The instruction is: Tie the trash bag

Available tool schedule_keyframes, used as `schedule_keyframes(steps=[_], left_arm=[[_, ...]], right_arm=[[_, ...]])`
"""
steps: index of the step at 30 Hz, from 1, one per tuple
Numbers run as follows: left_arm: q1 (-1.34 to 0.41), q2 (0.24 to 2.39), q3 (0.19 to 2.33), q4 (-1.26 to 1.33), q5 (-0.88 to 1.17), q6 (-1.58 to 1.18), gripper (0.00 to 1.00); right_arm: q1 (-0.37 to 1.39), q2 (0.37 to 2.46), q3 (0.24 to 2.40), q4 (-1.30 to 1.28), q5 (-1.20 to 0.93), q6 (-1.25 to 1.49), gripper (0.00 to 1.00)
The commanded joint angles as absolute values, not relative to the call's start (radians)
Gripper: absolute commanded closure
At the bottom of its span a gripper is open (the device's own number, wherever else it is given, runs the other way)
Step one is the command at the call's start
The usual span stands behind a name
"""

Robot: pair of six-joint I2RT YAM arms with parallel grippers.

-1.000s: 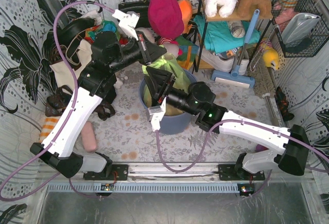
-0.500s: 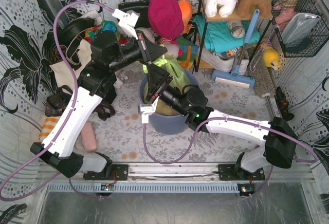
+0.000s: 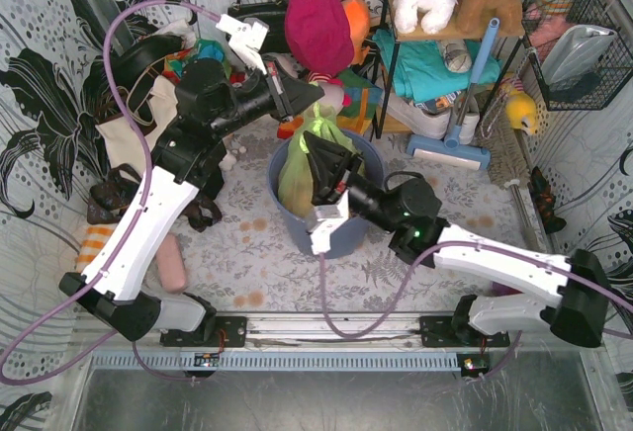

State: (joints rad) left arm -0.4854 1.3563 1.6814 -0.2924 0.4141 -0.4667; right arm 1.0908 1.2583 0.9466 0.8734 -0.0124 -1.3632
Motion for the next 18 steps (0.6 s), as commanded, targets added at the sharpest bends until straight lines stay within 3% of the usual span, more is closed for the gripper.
schedule_keyframes(steps=[1, 11, 18], left_arm=[[-0.486, 1.342, 1.643, -0.186, 0.342, -0.423, 1.00], [-0.486, 1.379, 1.553, -0.097, 0.210, -0.396, 1.00], [-0.486, 1.431, 1.487, -0.108, 0.112, -0.335, 1.00]], right_arm=[[1.097, 1.127, 0.912, 0.720, -0.155, -1.027, 1.00], [1.096, 0.921, 0.759, 0.546, -0.370, -0.500, 1.00], [1.096, 0.829, 0.640, 0.495, -0.434, -0.274, 1.00]])
